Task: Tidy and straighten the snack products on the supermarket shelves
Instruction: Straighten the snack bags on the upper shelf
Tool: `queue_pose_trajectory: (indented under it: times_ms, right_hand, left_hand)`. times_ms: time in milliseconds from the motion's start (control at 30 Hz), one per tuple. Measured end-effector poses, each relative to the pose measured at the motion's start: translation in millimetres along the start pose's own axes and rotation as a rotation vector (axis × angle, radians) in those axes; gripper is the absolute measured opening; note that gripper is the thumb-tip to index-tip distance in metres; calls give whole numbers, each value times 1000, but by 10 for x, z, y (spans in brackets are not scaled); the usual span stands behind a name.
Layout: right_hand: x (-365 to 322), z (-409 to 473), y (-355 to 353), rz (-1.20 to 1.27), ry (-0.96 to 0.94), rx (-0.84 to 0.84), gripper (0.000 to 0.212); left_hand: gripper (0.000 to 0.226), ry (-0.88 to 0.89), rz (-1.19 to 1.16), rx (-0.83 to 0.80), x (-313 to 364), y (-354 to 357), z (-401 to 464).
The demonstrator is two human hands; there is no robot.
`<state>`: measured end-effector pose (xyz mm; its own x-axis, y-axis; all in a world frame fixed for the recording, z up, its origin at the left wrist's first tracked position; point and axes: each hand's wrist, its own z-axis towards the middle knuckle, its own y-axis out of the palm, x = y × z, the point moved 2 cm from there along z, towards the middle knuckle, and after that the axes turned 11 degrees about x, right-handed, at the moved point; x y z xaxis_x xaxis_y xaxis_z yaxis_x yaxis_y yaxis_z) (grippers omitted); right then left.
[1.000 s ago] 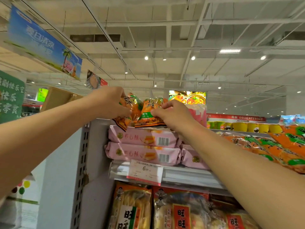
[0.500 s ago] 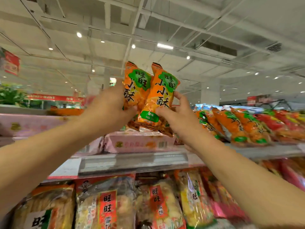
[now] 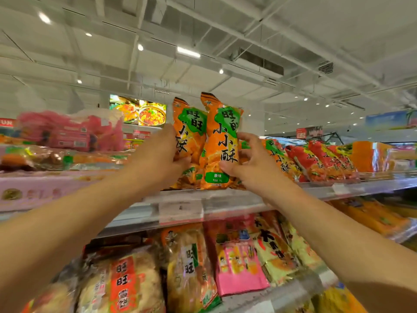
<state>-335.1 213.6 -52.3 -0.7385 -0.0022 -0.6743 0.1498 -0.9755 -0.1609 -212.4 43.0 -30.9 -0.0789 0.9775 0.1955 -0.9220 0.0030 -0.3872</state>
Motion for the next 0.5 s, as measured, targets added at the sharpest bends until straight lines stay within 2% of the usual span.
queue_pose_trajectory:
  times_ms: [133, 233, 333, 500]
  right_hand:
    - [402, 375, -174, -88, -71, 14, 78]
    - [620, 594, -176, -205, -160, -50, 77]
    - [732, 704, -114, -321, -222, -123, 73]
    - [741, 714, -33, -508, -354, -140, 66]
  left_hand:
    - [47, -122, -16, 38, 140, 427, 125]
    - [52, -185, 32, 62, 194, 683, 176]
    - [59, -249, 69, 65, 202, 852, 162]
    - [65, -309, 130, 24, 194, 950, 118]
